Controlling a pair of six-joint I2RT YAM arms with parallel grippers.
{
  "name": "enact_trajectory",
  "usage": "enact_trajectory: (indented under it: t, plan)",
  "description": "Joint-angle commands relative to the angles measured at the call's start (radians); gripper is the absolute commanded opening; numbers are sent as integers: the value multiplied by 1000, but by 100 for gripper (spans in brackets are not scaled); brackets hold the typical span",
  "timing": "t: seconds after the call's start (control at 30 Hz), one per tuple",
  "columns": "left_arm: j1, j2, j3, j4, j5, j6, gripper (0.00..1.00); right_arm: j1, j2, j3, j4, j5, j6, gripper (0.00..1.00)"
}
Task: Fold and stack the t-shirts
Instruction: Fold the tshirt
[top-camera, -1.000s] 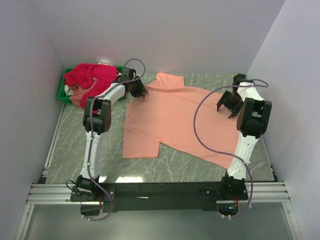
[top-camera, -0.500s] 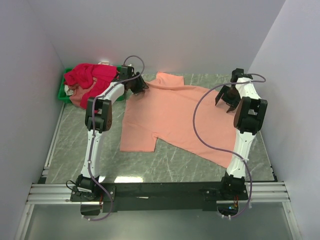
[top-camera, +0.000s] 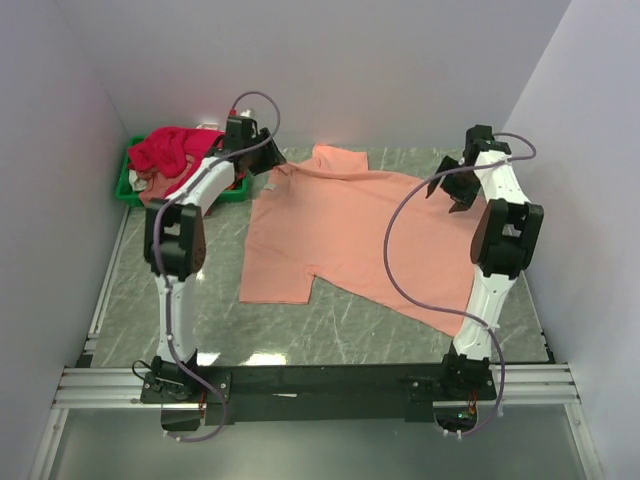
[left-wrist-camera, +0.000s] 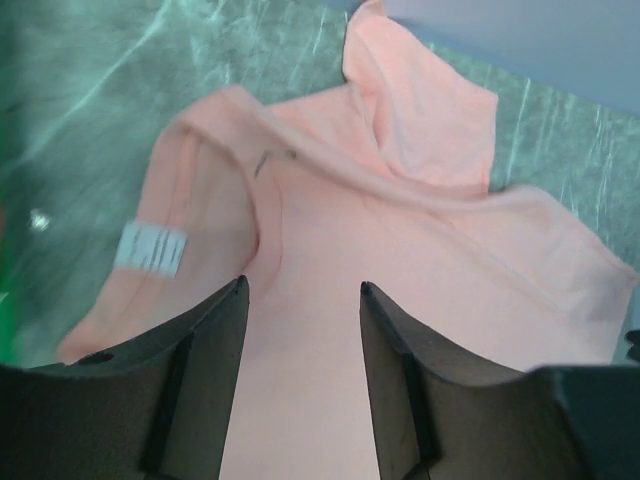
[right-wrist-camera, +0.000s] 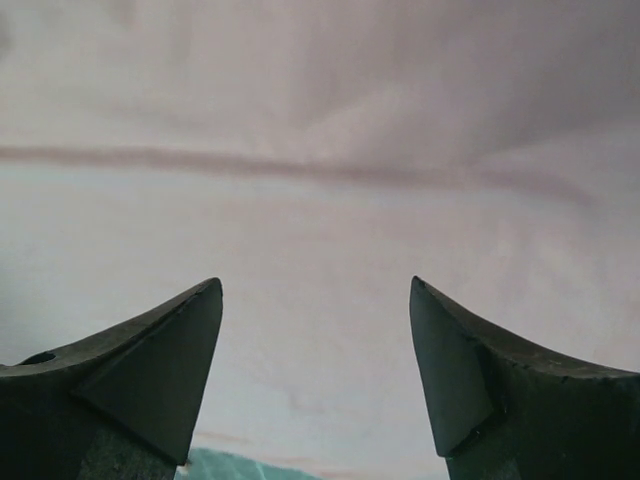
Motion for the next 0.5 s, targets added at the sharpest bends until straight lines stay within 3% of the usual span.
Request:
enact_trajectory:
  t: [0.0,0.13,0.27,0.47]
  plan:
    - [-37,-265,-191,-3,-150,99,54,23,-148,-92,59,-20,-10,82]
    - [-67,-448,-525,-24,-233,112,54,48,-241,-204,99,-9,-3,82]
    - [-73,-628,-761,-63,-305,29,53,82,-301,-307,130,-9,8,82]
    - [-134,-818,-948,-225,-455,-91,49,114,-358,-449,177,-14,19,82]
